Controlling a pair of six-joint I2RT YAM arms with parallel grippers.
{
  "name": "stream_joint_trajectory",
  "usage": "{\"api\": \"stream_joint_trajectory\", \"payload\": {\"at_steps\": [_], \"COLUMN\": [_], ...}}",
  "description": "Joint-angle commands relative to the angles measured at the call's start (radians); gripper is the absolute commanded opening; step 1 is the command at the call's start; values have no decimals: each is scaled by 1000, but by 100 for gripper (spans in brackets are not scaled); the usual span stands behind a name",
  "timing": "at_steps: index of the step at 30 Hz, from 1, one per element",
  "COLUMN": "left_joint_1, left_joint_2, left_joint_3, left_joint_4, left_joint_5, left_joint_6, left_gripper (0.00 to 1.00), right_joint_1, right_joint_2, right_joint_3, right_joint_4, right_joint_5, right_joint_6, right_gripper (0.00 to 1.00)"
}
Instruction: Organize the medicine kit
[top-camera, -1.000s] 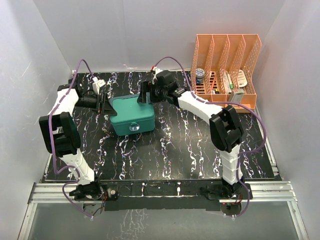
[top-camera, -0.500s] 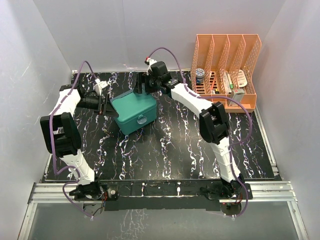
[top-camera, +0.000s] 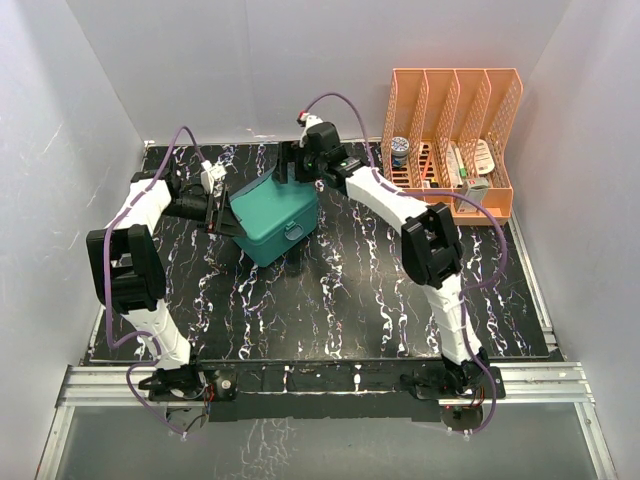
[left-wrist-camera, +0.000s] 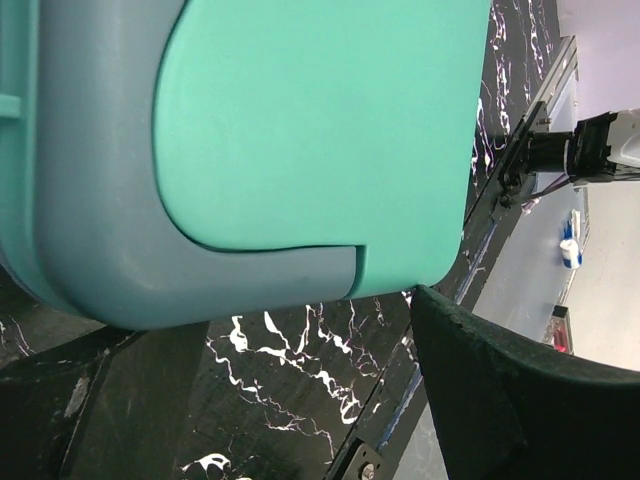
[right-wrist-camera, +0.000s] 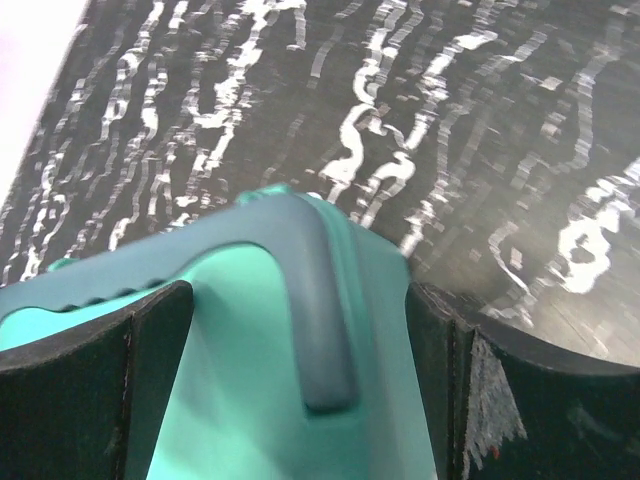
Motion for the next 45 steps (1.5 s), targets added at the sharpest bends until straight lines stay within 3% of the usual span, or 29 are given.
{"api": "stream_joint_trajectory", "payload": {"at_steps": [1, 9, 18, 23, 29, 39, 45], "left_joint_1": [-11, -11, -11, -10, -13, -14, -14], "left_joint_2": [-3, 19, 26, 28, 25, -1, -14], "left_joint_3": [4, 27, 34, 34, 36, 12, 11], "left_joint_4": [52, 58, 68, 132, 160, 153, 150], "left_joint_5": [-16, -16, -13, -17, -22, -19, -16], "left_joint_6": [2, -14, -45, -122, -153, -144, -138], "left_gripper": [78, 78, 78, 78, 78, 78, 78], "right_joint_1": [-82, -147, -134, -130, -121, -97, -77], "right_joint_2": [-140, -441, -661, -689, -702, -622, -629], "right_joint_3": [-85, -359, -696, -765, -920, -967, -1019], "right_joint_4": [-100, -94, 3, 65, 269, 467, 464], "right_joint_5": [156, 178, -14, -65, -73, -106, -94], "right_joint_6": [-26, 44, 284, 379, 633, 785, 827], "right_gripper": [85, 86, 83, 81, 76, 68, 65]}}
